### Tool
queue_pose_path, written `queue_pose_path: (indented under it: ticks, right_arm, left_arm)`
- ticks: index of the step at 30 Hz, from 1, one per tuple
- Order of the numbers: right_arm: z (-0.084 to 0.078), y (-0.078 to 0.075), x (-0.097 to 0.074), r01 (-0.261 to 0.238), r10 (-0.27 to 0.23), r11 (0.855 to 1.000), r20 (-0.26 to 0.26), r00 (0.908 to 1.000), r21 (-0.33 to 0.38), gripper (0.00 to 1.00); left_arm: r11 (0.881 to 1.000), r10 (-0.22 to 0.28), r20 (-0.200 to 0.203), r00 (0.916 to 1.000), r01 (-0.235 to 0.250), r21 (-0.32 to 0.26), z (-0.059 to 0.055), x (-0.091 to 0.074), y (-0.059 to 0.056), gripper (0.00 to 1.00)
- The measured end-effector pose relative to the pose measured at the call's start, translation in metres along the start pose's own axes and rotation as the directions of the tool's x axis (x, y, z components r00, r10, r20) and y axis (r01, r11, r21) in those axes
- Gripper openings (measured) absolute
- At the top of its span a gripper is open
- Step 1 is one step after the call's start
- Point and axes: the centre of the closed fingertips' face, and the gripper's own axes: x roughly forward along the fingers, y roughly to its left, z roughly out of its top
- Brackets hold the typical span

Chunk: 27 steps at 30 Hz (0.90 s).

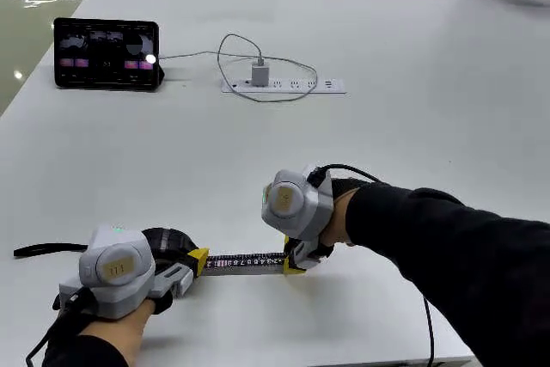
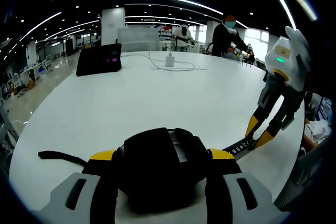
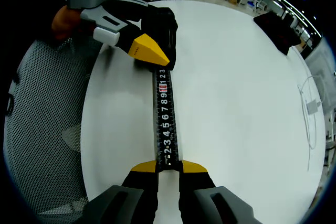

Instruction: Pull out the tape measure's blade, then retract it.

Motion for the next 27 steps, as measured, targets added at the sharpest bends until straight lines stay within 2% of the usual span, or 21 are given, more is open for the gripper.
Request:
queue_pose_path:
  ticks: [4, 7, 14, 21, 24, 26, 27]
  right_arm:
    - [0.0015, 0.0003, 0.0000, -0.004, 0.004, 1.000, 0.012, 0.9999, -0.013, 0.11]
    - [0.0027, -0.0004, 0.0000, -0.008, 0.007, 1.000, 0.040, 0.9992, 0.012, 0.11]
    - [0.0046, 0.0003, 0.0004, -0.011, 0.011, 1.000, 0.045, 0.9989, -0.002, 0.11]
    - [0.0062, -0.0003, 0.0007, -0.023, 0.023, 1.000, 0.082, 0.9963, 0.004, 0.11]
    - [0.0070, 0.0004, 0.0009, -0.025, 0.027, 0.999, 0.084, 0.9961, -0.023, 0.11]
    - [0.0074, 0.0005, 0.0010, -0.029, 0.036, 0.996, 0.081, 0.9961, -0.086, 0.11]
    - [0.0075, 0.0008, 0.0010, -0.029, 0.037, 0.995, 0.081, 0.9960, -0.096, 0.11]
  left_arm:
    - [1.000, -0.004, -0.003, 1.0000, 0.004, -0.003, -0.0001, -0.0004, 0.0001, 0.63]
    - [1.000, -0.007, -0.003, 1.0000, 0.007, -0.007, -0.0006, -0.0005, 0.0003, 0.63]
    - [0.999, -0.014, 0.001, 0.9999, 0.014, -0.031, 0.0004, -0.0005, 0.0010, 0.63]
    - [0.999, -0.022, -0.001, 0.9997, 0.022, -0.038, 0.0005, -0.0012, 0.0007, 0.63]
    - [0.999, -0.026, -0.002, 0.9997, 0.026, -0.039, 0.0006, -0.0011, 0.0008, 0.63]
    - [0.999, -0.029, -0.002, 0.9996, 0.029, -0.041, 0.0006, -0.0009, 0.0012, 0.63]
    - [0.999, -0.032, -0.004, 0.9995, 0.031, -0.039, 0.0004, -0.0011, 0.0010, 0.63]
